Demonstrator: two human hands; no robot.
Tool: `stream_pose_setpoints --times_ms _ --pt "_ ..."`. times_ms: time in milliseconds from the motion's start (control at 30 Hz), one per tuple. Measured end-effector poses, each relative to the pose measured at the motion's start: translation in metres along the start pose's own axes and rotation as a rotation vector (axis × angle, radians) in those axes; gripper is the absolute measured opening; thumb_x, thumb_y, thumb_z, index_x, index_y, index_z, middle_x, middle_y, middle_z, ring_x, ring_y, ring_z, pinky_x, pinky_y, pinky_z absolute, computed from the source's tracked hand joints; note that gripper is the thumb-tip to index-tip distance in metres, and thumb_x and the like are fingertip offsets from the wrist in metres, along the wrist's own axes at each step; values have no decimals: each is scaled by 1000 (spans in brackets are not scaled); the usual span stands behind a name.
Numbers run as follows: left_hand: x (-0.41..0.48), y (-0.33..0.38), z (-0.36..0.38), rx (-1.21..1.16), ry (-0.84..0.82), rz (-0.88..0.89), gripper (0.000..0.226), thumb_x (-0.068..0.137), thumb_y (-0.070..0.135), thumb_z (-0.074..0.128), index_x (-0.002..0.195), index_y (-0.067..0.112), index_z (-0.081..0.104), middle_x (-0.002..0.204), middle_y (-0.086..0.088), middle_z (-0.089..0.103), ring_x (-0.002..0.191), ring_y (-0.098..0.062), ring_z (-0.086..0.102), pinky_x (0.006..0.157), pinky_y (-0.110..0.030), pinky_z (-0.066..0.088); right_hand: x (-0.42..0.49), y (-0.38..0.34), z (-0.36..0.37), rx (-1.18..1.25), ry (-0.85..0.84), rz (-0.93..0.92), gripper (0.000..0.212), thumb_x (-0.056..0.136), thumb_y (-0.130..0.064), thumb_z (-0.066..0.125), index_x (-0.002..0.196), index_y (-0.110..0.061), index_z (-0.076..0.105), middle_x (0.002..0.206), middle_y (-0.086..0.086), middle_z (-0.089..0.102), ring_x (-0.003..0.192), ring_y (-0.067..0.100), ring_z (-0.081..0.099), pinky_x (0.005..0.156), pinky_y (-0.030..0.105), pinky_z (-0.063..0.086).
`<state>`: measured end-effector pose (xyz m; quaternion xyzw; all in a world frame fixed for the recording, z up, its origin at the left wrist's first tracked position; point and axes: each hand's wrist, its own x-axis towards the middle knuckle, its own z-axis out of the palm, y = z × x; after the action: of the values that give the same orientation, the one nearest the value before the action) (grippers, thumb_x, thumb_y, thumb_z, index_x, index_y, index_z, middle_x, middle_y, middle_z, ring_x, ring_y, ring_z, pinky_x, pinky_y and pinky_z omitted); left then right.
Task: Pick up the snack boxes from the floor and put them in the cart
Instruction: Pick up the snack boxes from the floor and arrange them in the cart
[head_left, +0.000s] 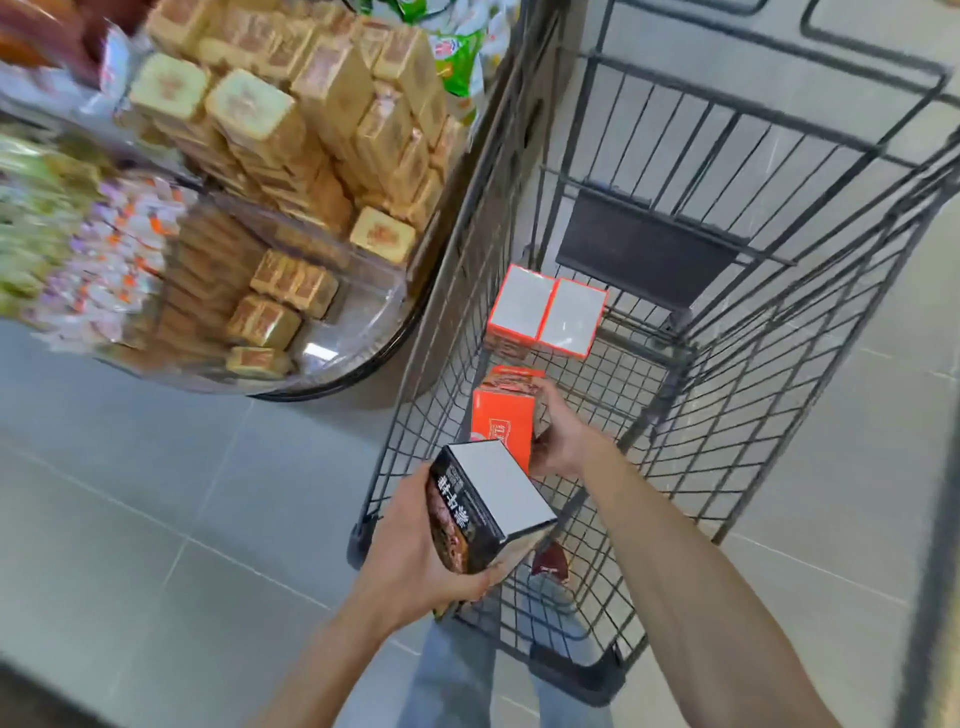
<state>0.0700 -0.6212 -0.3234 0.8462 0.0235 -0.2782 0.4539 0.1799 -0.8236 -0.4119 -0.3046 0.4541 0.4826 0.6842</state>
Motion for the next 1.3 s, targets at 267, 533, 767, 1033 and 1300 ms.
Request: stream_pose_setpoints --times_ms 267,533,767,1033,1300 --pt "16 -16 8 65 -12 -56 118 44 59 93 140 42 26 133 28 45 125 -2 50 105 -28 45 61 -28 -4 100 -39 28 74 76 -74 56 96 -3 67 87 16 74 82 29 70 77 47 59" --pt "22 -25 11 170 33 -36 115 48 61 90 142 39 28 132 22 46 121 -4 51 100 -28 49 102 -42 -19 100 56 -96 90 79 -85 43 124 -9 64 105 18 71 94 29 69 70 44 60" --pt "24 -16 11 199 25 -19 112 43 77 82 127 64 8 126 49 25 124 15 37 102 -8 33 84 -38 -12 -102 120 -144 94 82 -88 28 146 -21 44 148 19 45 135 43 43 111 49 40" --pt "31 -17 8 185 20 -28 120 45 63 89 140 39 21 132 21 42 123 -3 47 106 -33 45 42 -27 -16 -371 203 -225 90 87 -78 44 150 -14 38 141 18 48 125 30 54 103 43 49" --pt "43 -6 7 256 42 15 120 42 65 86 142 27 31 127 13 49 115 -7 51 104 -36 47 -35 3 -4 -975 182 -242 110 58 -94 60 138 -18 56 142 1 55 124 22 57 105 38 47"
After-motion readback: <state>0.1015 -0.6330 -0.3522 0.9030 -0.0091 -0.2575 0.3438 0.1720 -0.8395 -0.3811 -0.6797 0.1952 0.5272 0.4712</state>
